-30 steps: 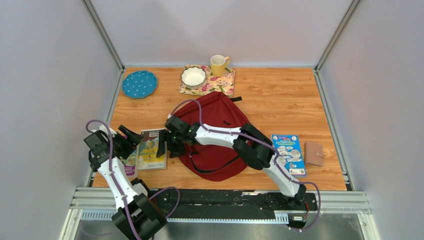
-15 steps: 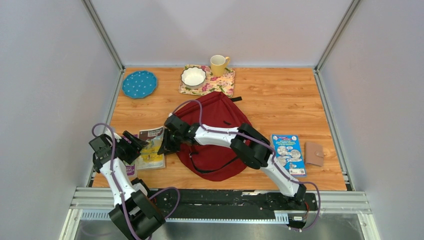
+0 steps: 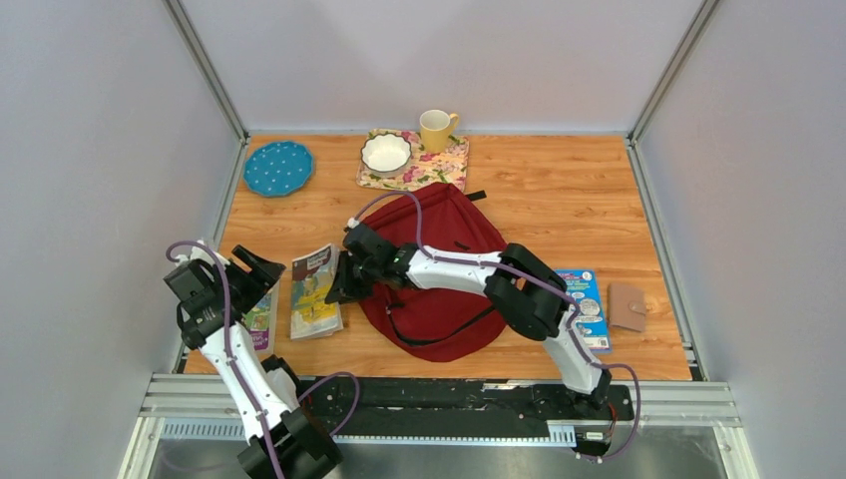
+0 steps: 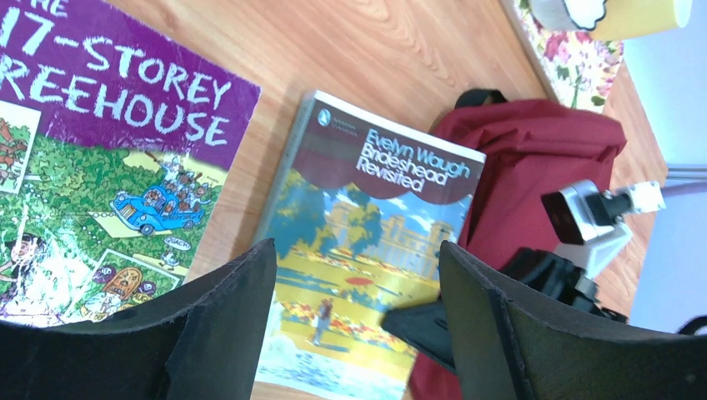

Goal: Pack the student bag
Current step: Pick up the book from the center of the board.

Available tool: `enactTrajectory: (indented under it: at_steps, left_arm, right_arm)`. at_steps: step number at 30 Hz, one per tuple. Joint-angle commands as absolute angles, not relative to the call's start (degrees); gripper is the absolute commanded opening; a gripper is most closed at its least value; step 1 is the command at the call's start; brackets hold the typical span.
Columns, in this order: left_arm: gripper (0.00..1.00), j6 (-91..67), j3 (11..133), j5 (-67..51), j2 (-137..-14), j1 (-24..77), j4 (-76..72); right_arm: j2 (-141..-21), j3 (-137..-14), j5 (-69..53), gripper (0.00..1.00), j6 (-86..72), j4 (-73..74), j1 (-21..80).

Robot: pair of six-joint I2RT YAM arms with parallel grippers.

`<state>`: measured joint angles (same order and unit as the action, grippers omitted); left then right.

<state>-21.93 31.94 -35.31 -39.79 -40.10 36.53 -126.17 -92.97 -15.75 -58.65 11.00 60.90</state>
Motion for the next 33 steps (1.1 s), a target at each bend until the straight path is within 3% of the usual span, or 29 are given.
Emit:
enactTrajectory:
  at_steps: [1, 6, 14, 23, 33]
  left_arm:
    - [0.79, -24.7, 34.0, -37.0, -37.1, -39.6, 35.7]
    - [0.80, -27.7, 33.1, -40.0, -35.8, -39.6, 33.1]
    - [0.81, -30.8, 36.2, -45.6, -37.2, -39.5, 30.9]
    - [0.81, -42.6, 37.1, -62.6, -40.5, -36.5, 14.8]
    - [0.81, -51.5, 35.4, -67.4, -40.5, -34.9, 1.3]
  right_arm:
    - [-114.7, -89.7, -16.1, 0.00, -57.0, 3.3, 59.4]
    - [-106.5, -83.1, -15.8, 0.00, -56.4, 0.4, 59.2]
    - [-103.8, -79.8, -21.8, 0.00, -57.4, -6.0, 57.0]
    - [-94.2, -75.9, -25.5, 0.00, -56.0, -7.7, 54.6]
    - [-81.0, -72.8, -26.1, 0.00, -52.7, -3.6, 54.0]
